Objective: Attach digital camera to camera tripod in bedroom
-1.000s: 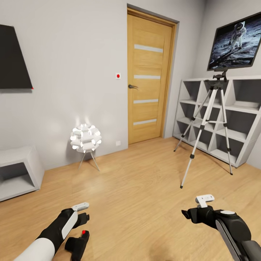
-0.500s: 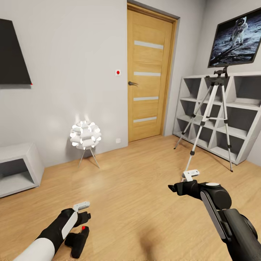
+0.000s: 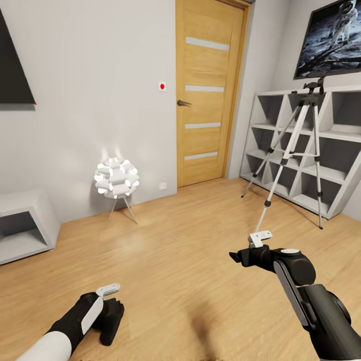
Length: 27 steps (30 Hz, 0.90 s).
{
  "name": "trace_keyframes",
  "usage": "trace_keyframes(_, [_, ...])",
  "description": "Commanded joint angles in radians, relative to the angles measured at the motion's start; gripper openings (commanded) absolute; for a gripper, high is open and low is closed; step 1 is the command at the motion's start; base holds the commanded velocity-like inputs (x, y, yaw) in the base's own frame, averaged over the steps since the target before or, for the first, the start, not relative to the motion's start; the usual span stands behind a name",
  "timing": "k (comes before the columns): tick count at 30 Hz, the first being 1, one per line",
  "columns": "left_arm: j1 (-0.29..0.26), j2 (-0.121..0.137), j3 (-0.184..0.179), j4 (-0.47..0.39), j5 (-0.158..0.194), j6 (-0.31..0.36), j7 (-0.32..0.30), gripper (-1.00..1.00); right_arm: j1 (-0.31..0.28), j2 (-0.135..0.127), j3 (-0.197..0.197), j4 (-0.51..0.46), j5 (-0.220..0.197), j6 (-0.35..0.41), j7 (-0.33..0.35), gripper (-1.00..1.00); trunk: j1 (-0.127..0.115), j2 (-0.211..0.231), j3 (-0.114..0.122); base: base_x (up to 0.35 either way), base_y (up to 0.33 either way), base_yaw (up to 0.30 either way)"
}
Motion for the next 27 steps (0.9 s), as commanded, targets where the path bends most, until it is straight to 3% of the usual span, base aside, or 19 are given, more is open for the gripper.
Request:
trace_keyframes(1, [0.0, 0.003, -0.006, -0.002, 0.011, 0.003, 0.008, 1.0, -0.002, 0.0, 0.002, -0.001, -0.005, 0.004, -0.003, 1.0, 0.0, -0.001, -0.005, 0.0, 0.0, 0.0])
trace_keyframes(27, [0.0, 0.009, -0.01, 0.0, 0.012, -0.001, -0.007, 1.0, 0.001, 0.002, 0.013, -0.001, -0.005, 0.004, -0.005, 1.0, 0.012, -0.007, -0.106, 0.0, 0.0, 0.0])
